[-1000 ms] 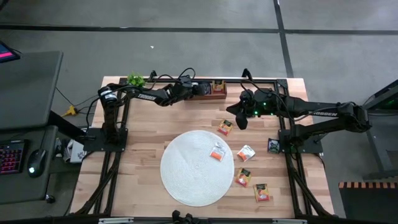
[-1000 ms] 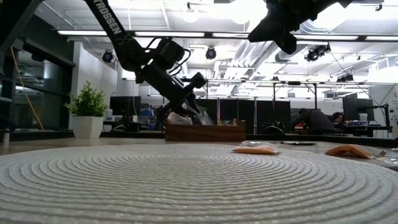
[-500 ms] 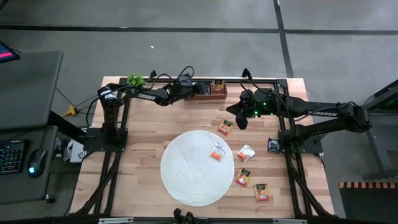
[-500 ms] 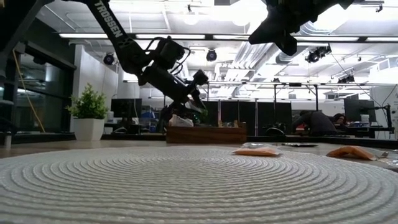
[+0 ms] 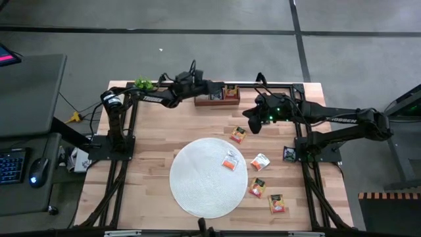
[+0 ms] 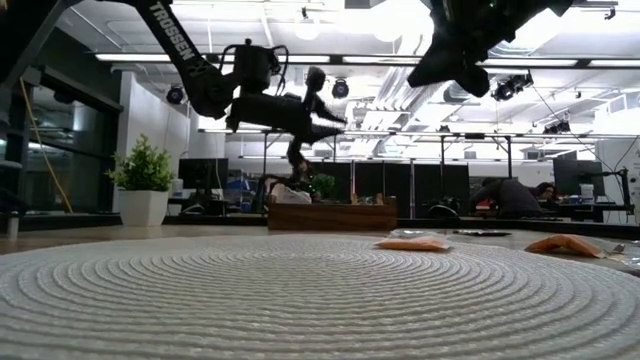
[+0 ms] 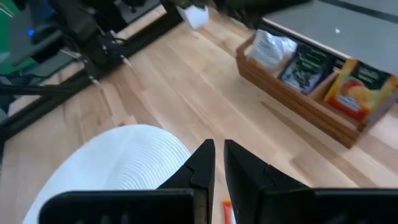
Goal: Pick & Place Tea
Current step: Put the blue tea bag into the middle section of the wooden organizer
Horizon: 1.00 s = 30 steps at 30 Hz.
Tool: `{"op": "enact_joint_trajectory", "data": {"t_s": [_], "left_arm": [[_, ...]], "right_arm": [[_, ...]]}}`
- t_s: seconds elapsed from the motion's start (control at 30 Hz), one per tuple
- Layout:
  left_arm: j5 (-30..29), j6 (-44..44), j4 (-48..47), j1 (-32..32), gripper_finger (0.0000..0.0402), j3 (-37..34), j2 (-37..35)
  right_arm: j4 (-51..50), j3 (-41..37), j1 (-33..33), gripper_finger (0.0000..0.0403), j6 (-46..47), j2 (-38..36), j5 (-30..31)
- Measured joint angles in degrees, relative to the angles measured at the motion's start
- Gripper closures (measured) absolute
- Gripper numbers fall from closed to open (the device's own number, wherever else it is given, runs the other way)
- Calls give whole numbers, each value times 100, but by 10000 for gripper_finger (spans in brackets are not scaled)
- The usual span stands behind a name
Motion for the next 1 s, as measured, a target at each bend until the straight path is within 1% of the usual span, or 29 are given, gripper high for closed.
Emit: {"op": "enact_joint_trajectory", "data": {"t_s": [0.13, 0.3, 0.6, 0.73, 1.0], "left_arm": [[677, 22, 137, -12, 318, 304, 0], [1464, 363, 76, -13, 318, 875, 0], [2441, 495, -33, -12, 318, 1771, 0], [2741, 548, -566, -52, 318, 2085, 0], [2756, 1810, -2432, -340, 318, 2581, 2]], "right_arm": [[-89, -1, -114, 371, 221, 0, -56], [-206, -2, -291, 371, 303, 0, -62], [-599, -2, -562, 371, 551, -95, -188], [-768, -2, -664, 371, 556, -440, -92], [-1134, -2, -858, 371, 583, -1440, 567]]}}
